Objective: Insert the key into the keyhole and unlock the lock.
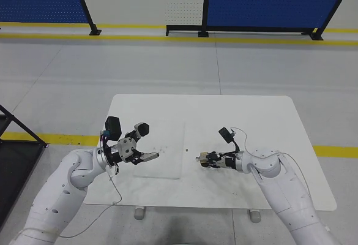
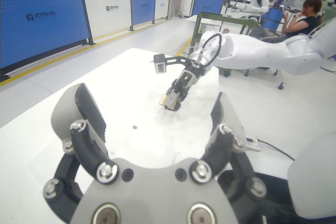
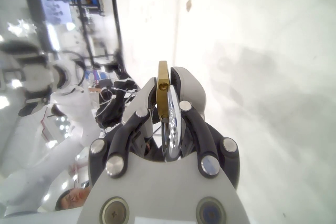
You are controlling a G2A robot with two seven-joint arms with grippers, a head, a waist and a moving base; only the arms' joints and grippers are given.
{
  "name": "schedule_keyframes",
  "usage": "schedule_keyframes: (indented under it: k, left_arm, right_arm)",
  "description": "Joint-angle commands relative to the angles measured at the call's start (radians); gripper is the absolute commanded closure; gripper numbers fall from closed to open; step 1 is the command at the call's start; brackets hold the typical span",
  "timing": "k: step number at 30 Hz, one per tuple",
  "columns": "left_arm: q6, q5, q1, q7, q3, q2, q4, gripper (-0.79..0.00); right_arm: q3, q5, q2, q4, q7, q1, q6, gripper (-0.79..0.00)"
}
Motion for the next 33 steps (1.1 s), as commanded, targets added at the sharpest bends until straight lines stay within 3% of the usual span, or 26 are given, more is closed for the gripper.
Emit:
schedule_keyframes:
  k: [1, 22, 24, 25, 33]
  left_arm:
    - [0.0, 0.0, 0.0, 0.0, 0.0, 0.0, 0.0, -0.785]
    - [0.0, 0.0, 0.0, 0.0, 0.0, 0.0, 0.0, -0.785]
    - [0.0, 0.0, 0.0, 0.0, 0.0, 0.0, 0.0, -0.785]
    - [0.0, 0.0, 0.0, 0.0, 0.0, 0.0, 0.0, -0.785]
    - [0.0, 0.0, 0.0, 0.0, 0.0, 0.0, 0.0, -0.785]
  right_arm:
    - [-0.019, -0.019, -0.003, 0.029, -0.011, 0.019, 0.009, 0.0]
    - [-0.086, -0.108, -0.009, 0.106, -0.056, 0.079, 0.055, 0.0]
    - [-0.083, -0.105, -0.008, 0.102, -0.061, 0.078, 0.059, -0.366]
    - [-0.081, -0.106, -0.007, 0.099, -0.066, 0.078, 0.063, -0.785]
    - [-0.07, -0.138, 0.0, 0.059, -0.117, 0.065, 0.075, -0.785]
